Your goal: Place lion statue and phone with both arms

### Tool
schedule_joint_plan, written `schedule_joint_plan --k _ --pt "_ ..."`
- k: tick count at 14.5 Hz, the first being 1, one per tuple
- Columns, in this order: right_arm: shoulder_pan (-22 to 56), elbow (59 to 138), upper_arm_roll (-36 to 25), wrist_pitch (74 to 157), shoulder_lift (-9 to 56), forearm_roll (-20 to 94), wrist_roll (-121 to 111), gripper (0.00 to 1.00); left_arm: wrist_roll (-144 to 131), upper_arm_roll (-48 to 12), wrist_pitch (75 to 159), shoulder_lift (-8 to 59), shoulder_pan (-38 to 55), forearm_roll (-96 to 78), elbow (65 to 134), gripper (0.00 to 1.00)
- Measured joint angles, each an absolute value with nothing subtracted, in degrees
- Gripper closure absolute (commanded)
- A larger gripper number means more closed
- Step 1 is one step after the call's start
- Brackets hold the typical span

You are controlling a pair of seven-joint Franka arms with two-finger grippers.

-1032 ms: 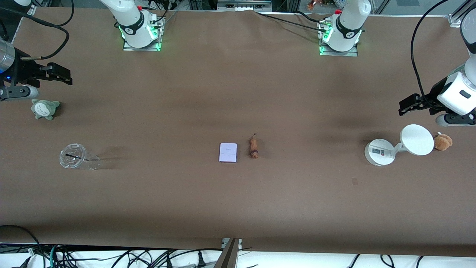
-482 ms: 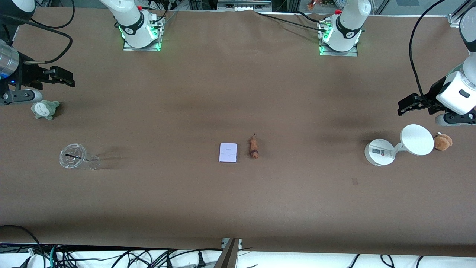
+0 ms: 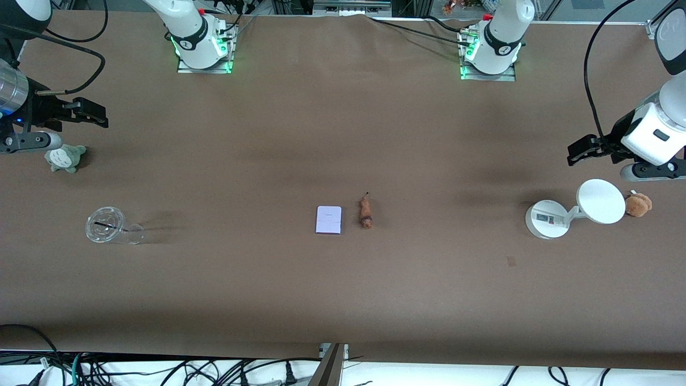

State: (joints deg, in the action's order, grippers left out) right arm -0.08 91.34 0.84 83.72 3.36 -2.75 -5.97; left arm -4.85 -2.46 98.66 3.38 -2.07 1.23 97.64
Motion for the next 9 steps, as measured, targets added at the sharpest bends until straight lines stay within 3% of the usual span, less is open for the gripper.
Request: schedule_joint_plan --k 6,9 --pt "-0.1 91.3 1.0 85.2 3.5 -2.7 -6.0 0.0 -7.8 -4.5 97.5 6.4 0.7 1.1 96.0 0.0" --pt "0.3 91.3 1.4 85.9 3.9 -2.7 -6.0 0.0 -19.4 -6.4 97.5 11.4 7.3 1.1 92.7 0.0"
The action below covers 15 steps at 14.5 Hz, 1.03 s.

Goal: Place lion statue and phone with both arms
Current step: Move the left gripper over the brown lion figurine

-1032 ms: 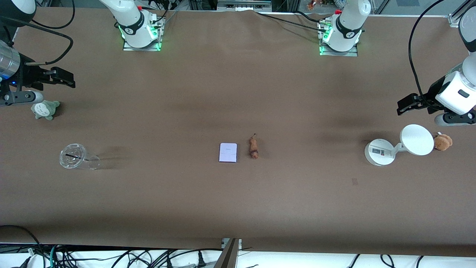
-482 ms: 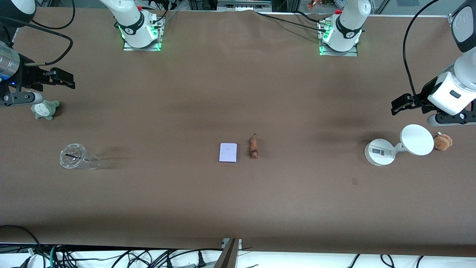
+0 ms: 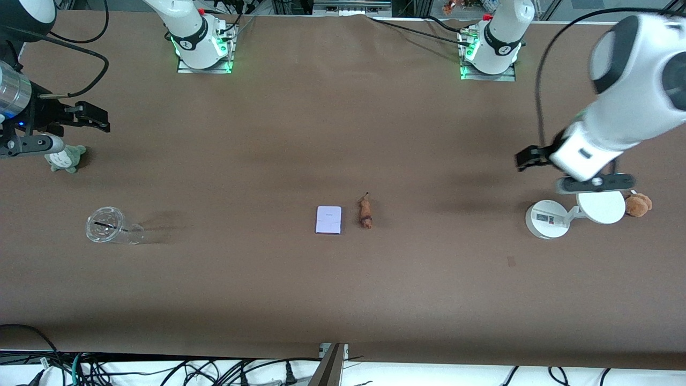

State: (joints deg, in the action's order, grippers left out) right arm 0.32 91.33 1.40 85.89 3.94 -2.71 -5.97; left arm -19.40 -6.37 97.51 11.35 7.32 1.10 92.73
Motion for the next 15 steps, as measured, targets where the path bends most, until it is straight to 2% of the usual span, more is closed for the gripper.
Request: schedule_joint_plan --k 4,9,13,15 --pt "0.7 91.3 1.6 86.3 4.0 -2.7 -6.0 0.0 -34.3 -6.8 99.2 21.6 17.4 -1.1 86.6 0.0" --pt "0.7 91.3 1.6 86.4 4.0 -2.7 -6.0 0.0 -37.7 -6.8 107.1 34.4 21.2 -3.9 78.6 0.0" --pt "0.7 91.3 1.6 86.4 4.0 -2.7 -6.0 0.0 -42.7 -6.9 118.0 41.4 25.0 -5.0 75.0 0.0" --pt "0.7 91.3 1.6 86.4 4.1 -2.7 -6.0 0.0 -45.0 -6.8 119.7 43.4 27.5 -5.0 73.6 0.0"
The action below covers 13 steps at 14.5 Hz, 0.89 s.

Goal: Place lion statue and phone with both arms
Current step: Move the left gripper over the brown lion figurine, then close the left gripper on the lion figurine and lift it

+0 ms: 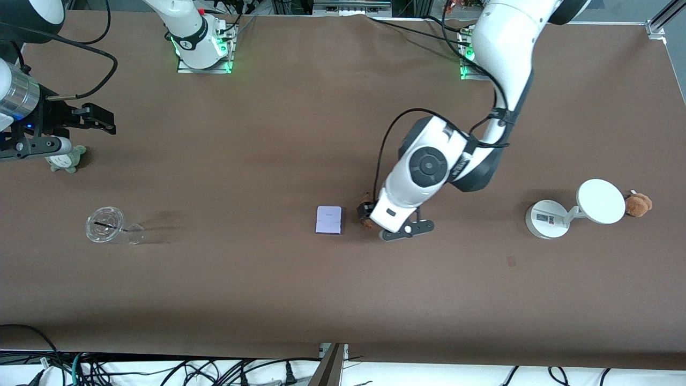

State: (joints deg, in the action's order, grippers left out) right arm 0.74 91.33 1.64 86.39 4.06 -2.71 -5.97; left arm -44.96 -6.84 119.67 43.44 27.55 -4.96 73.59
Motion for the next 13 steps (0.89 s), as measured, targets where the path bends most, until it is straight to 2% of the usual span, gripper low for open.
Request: schedule_joint_plan --k 13 --pt "0.7 91.3 1.6 86.4 4.1 -2.7 -6.0 0.0 -45.8 -5.9 125.8 50.1 31.3 -3.0 72.9 0.0"
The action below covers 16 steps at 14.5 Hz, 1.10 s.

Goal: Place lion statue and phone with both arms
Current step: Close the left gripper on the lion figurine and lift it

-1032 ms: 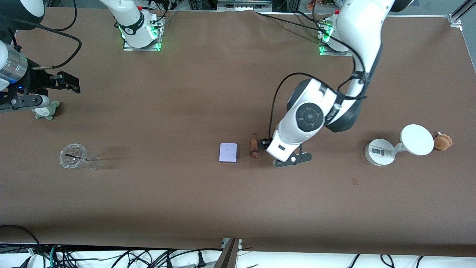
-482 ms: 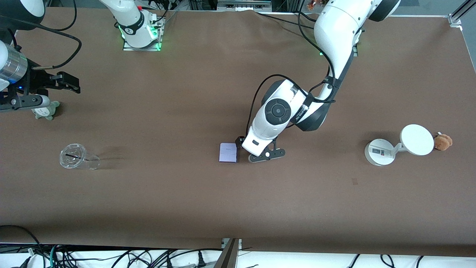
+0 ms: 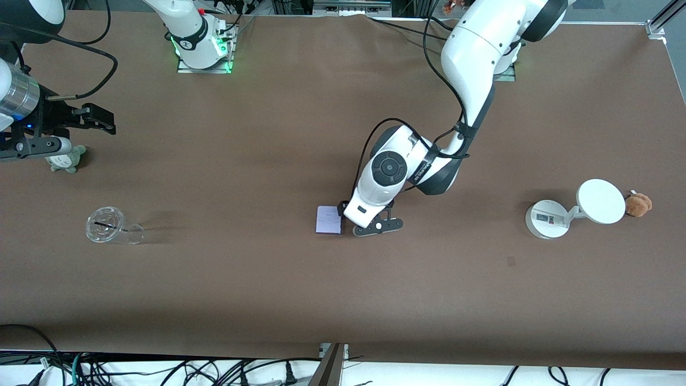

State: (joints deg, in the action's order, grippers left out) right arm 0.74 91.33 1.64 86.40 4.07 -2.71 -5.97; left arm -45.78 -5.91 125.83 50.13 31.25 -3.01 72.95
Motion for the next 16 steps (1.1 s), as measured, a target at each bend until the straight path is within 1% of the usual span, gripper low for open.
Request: schedule_joint_plan --k 2,3,4,5,6,7,8,9,10,16 --pt "0.7 91.3 1.6 86.4 4.1 -2.7 -6.0 0.0 -45.8 -5.8 126.0 50.5 31.3 -2.7 72.9 0.0" --pt "0.7 91.3 1.6 86.4 4.1 -2.7 -6.0 0.0 -45.8 -5.7 126.7 50.8 31.3 -2.6 72.9 0.04" --pt "0.7 91.3 1.6 86.4 4.1 -2.7 -6.0 0.0 -45.8 -5.6 127.4 51.2 31.3 -2.6 72.9 0.1" --pt "0.7 91.3 1.6 86.4 4.1 -2.7 -6.0 0.0 -45.8 -5.6 127.9 51.6 31.2 -2.6 72.9 0.21" --pt "0.7 91.3 1.6 86.4 4.1 -2.7 -6.0 0.0 -45.8 -5.6 128.2 51.9 31.3 -2.6 72.9 0.25" --pt "0.7 91.3 1.6 86.4 4.1 -2.7 -6.0 0.0 -45.7 -5.6 128.3 52.1 31.3 -2.6 72.9 0.35" --pt "0.7 91.3 1.6 86.4 4.1 -2.7 -6.0 0.0 -45.7 -5.6 128.3 52.3 31.3 -2.4 72.9 0.51" --pt "0.7 91.3 1.6 86.4 4.1 -2.7 -6.0 0.0 -45.7 -5.6 128.3 52.4 31.3 -1.9 72.9 0.78" --pt "0.7 91.3 1.6 86.4 4.1 -2.7 -6.0 0.0 -45.6 -5.6 128.3 52.4 31.3 -0.7 72.9 0.99" --pt "0.7 91.3 1.6 86.4 4.2 -2.7 -6.0 0.0 -43.5 -5.3 128.3 52.4 30.9 0.9 72.8 1.0"
